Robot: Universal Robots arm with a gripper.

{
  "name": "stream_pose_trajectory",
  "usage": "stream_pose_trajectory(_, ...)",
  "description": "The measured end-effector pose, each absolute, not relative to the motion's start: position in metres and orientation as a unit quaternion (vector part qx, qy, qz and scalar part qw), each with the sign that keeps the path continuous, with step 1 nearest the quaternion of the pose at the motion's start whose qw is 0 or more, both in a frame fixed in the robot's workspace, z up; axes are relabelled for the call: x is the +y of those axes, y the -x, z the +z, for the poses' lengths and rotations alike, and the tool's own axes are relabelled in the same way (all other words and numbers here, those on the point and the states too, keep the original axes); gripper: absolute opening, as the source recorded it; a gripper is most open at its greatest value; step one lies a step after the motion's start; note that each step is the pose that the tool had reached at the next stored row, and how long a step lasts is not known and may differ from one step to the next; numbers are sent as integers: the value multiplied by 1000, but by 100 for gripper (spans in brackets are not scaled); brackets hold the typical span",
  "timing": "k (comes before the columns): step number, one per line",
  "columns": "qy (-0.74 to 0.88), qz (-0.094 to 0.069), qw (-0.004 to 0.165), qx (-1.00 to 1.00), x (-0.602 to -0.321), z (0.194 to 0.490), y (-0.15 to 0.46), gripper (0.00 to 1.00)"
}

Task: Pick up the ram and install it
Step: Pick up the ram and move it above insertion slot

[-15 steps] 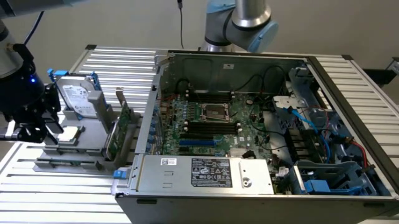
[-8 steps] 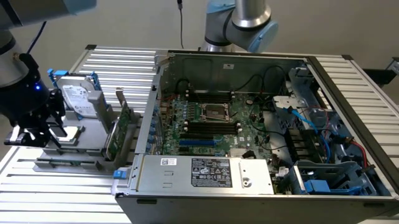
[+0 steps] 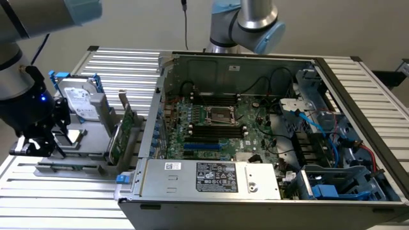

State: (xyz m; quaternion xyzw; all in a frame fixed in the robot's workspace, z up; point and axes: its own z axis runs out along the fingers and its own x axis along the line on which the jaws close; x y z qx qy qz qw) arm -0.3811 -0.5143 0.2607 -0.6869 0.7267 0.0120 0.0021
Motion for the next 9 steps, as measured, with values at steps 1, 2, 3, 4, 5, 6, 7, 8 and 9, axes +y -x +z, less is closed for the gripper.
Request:
stream_pose_trajectory(1, 686, 12, 2, 728, -515, 259, 381, 36)
stream_pose_trajectory(2, 684, 12, 2, 729, -515, 257, 381, 36)
stream_pose_trajectory(3, 683, 12, 2, 730, -516, 255, 381, 36)
stream_pose_trajectory(4, 681, 12, 3, 732, -516, 253, 381, 36)
stream_pose_trajectory(5, 680, 12, 3, 733, -517, 252, 381, 36)
stream_pose_trajectory(6, 679, 11, 3, 734, -517, 250, 381, 36)
stream_pose_trajectory(7, 678, 11, 3, 735, -518, 248, 381, 36)
stream_pose_trajectory(8, 676, 11, 3, 737, -518, 246, 381, 36)
stream_pose_trajectory(9, 675, 11, 3, 738, -519, 244, 381, 36)
